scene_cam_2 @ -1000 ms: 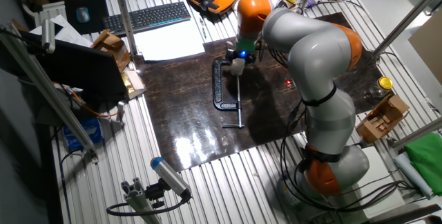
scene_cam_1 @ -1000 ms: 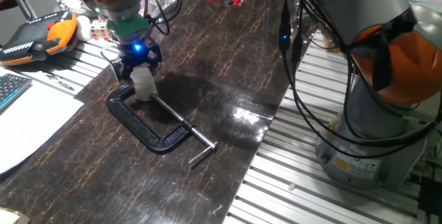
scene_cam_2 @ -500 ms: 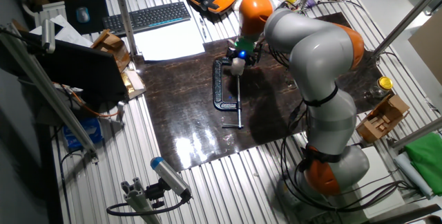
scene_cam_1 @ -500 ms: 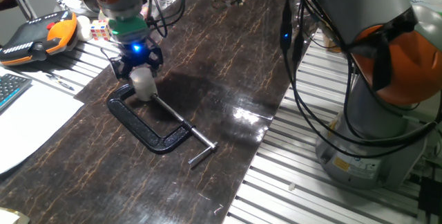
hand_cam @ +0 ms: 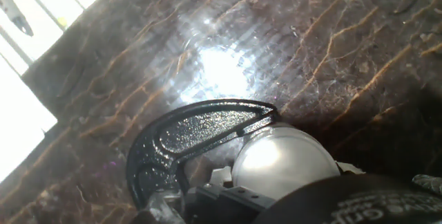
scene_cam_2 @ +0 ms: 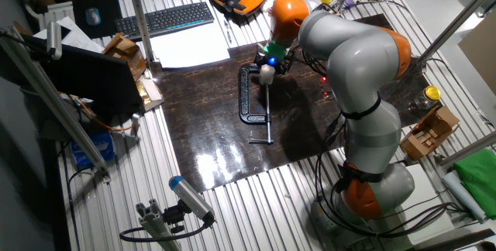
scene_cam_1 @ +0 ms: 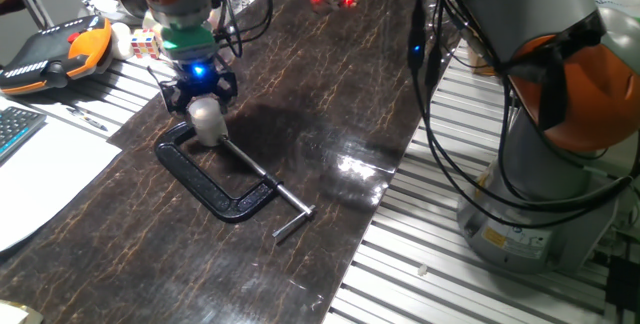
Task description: Screw the lid onto the jar
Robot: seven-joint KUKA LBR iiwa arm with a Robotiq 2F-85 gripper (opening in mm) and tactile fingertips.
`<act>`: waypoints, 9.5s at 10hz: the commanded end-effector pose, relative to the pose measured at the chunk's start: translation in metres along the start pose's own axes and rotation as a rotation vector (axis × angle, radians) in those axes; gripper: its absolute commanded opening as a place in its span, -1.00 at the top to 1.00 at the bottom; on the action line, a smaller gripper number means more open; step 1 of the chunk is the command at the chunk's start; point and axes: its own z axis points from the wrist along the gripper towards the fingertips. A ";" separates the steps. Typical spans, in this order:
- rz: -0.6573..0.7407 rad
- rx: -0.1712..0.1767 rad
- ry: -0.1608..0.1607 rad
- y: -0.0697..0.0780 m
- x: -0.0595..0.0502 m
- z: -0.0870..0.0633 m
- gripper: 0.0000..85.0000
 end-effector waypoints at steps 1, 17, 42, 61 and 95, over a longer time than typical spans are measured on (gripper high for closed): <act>0.023 -0.004 -0.005 0.000 0.000 0.000 -0.64; -0.183 0.072 -0.015 0.002 -0.001 -0.009 -1.00; -0.725 0.058 -0.016 0.000 0.000 -0.008 -0.84; -0.476 0.046 -0.014 0.000 -0.001 -0.005 -0.61; 0.904 0.056 -0.054 -0.002 -0.001 -0.005 -0.57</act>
